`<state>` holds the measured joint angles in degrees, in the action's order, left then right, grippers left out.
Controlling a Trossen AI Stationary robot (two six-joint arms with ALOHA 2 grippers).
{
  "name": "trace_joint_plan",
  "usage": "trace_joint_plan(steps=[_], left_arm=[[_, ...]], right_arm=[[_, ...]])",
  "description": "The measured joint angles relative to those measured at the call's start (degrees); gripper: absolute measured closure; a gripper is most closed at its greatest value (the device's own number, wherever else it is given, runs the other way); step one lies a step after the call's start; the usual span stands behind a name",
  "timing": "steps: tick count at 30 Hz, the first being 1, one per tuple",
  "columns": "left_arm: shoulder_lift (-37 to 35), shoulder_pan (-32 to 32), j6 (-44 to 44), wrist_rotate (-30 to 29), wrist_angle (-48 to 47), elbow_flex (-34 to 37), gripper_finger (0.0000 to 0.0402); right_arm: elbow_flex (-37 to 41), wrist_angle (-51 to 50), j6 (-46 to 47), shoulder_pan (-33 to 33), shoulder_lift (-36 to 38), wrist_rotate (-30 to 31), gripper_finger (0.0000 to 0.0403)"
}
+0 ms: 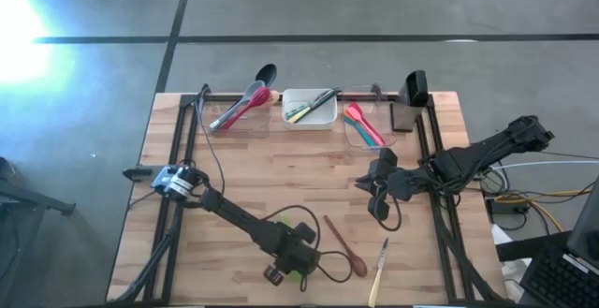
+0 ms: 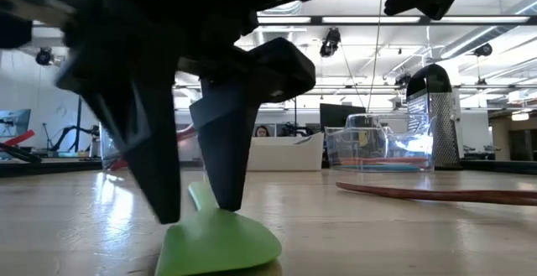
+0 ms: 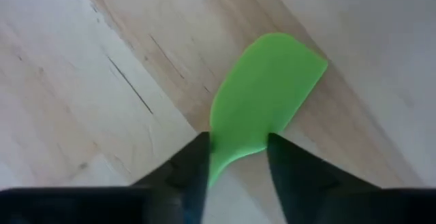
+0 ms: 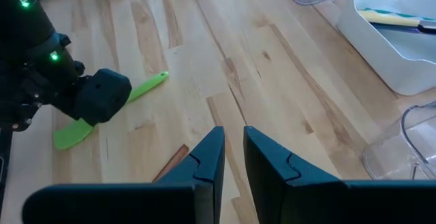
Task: Pick & Place Kitchen Items
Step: Put the green spatula into the right transparent bin
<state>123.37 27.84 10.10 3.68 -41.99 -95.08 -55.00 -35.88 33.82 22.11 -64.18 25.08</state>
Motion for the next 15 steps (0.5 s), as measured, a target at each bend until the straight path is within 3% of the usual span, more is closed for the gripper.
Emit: trace_joint_plan(steps=[8,15], left_arm=[[-0.2,0.7,-9.1,0.4,2.3,0.0,0.014],[0.7,2.2,-9.8,0.6,6.3,-0.2,0.0109]], right_arm=[[0.0,-0.1,0.0,0.0,0.0,0.0,0.0355],[0.0,-0.2,0.0,0.0,0.0,0.0,0.0355]])
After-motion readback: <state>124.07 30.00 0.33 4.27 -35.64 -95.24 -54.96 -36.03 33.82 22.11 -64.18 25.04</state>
